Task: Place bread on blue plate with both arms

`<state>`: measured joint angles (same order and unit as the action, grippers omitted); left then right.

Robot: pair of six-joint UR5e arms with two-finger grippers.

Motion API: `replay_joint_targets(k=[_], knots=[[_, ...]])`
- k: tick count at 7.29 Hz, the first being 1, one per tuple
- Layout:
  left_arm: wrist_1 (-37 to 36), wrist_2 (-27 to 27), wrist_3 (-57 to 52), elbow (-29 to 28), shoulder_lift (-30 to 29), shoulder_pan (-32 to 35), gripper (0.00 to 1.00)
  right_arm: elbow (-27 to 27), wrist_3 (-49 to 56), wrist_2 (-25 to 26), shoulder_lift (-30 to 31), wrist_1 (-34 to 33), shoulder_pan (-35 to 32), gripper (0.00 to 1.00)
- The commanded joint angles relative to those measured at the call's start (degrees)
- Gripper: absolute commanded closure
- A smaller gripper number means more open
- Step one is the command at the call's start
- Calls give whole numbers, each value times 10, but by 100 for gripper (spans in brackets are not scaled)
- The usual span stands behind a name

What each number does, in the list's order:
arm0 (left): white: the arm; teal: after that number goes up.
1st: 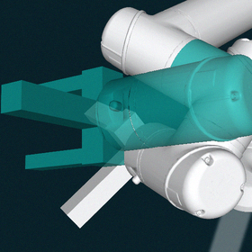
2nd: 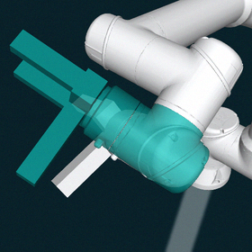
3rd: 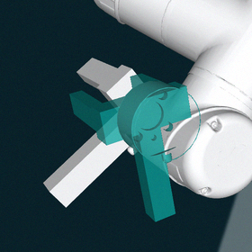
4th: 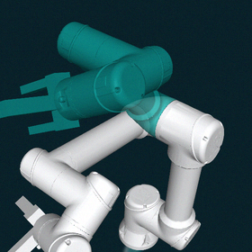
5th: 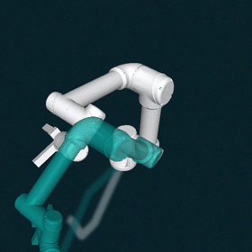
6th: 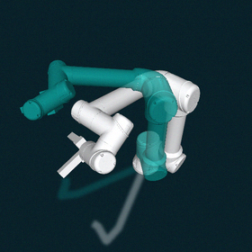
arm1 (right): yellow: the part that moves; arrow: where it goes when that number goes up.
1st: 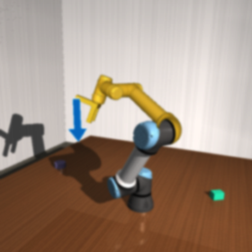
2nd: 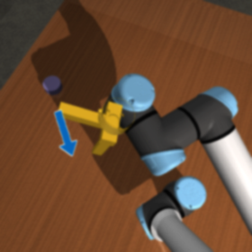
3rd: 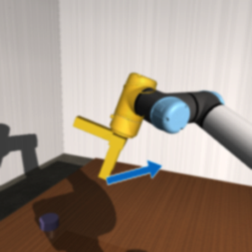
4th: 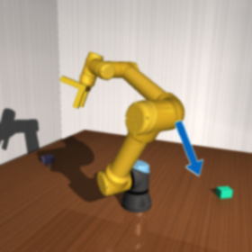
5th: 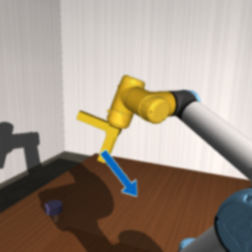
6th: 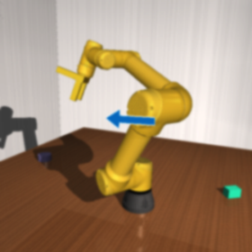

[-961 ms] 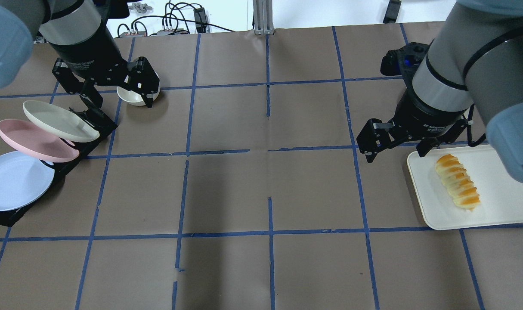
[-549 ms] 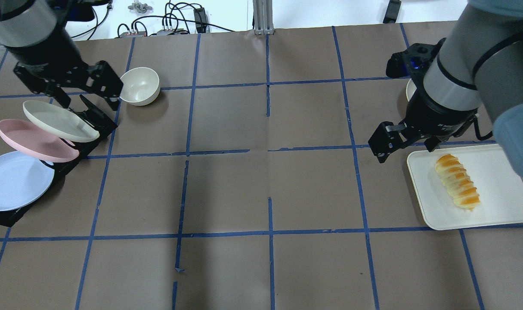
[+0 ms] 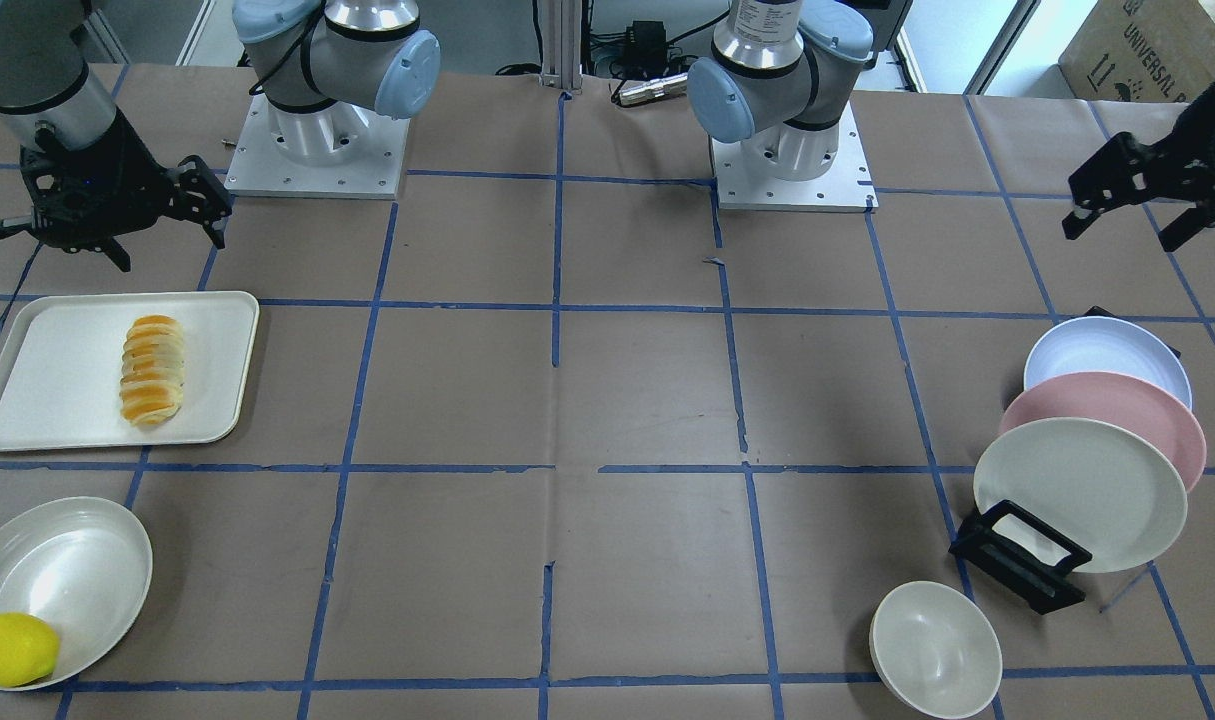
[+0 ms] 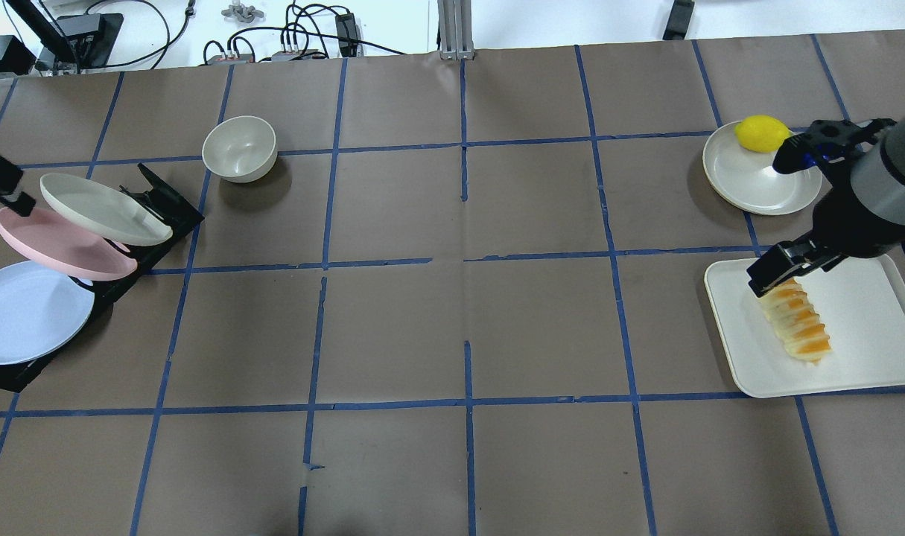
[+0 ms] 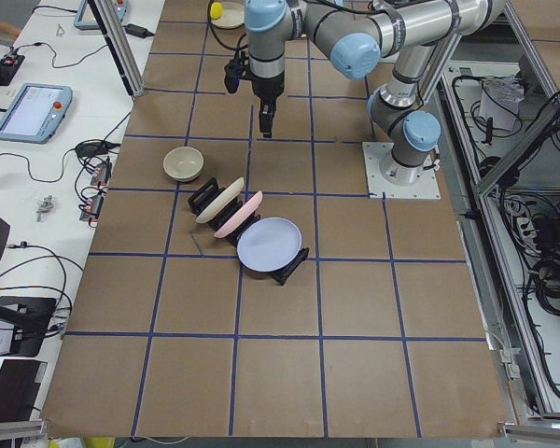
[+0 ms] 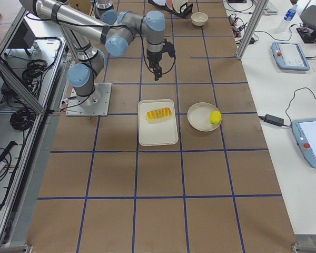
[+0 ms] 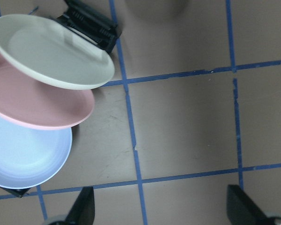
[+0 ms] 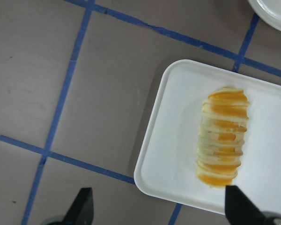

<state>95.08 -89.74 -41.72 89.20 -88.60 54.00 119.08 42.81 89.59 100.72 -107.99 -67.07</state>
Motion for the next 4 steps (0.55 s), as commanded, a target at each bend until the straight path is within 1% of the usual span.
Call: replay_joint_targets(k=[1, 2, 3, 4], knots=[[-3, 32, -168, 2, -43, -146, 0, 56, 68, 4, -81, -146, 25, 0], [-7, 44, -226, -7, -86, -184, 0, 62, 101, 1, -103, -175, 45, 0], [-25, 46, -249, -23, -128, -195, 0, 71, 107, -1, -114, -195, 72, 0], [-50, 57, -270, -41, -168, -202, 0, 78, 114, 1, -140, -236, 82, 0]])
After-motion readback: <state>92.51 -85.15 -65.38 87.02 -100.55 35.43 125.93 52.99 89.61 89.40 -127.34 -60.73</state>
